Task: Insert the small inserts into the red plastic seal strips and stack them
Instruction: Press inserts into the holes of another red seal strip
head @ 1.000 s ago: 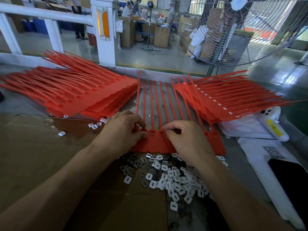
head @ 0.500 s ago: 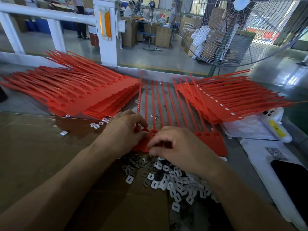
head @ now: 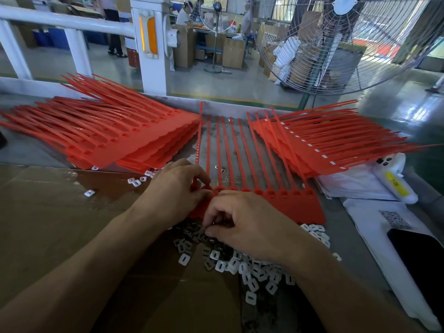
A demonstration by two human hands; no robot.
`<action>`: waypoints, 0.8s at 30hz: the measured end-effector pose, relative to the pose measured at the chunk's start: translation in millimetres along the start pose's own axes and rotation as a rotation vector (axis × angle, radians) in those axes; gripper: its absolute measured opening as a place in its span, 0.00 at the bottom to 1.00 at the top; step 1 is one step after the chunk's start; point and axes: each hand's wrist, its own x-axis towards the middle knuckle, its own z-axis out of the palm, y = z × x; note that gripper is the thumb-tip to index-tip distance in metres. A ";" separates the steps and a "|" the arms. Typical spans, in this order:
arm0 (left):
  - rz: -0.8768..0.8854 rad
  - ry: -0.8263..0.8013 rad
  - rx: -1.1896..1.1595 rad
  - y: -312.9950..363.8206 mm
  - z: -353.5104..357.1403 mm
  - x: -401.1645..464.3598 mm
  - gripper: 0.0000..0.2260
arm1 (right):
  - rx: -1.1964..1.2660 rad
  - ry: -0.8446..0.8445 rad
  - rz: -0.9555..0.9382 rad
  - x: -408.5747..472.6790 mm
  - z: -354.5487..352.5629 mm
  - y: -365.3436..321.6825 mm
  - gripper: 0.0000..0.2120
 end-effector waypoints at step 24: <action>0.019 -0.017 0.020 -2.8 -0.6 -0.3 0.12 | 0.264 0.441 0.372 3.4 -16.0 56.7 0.14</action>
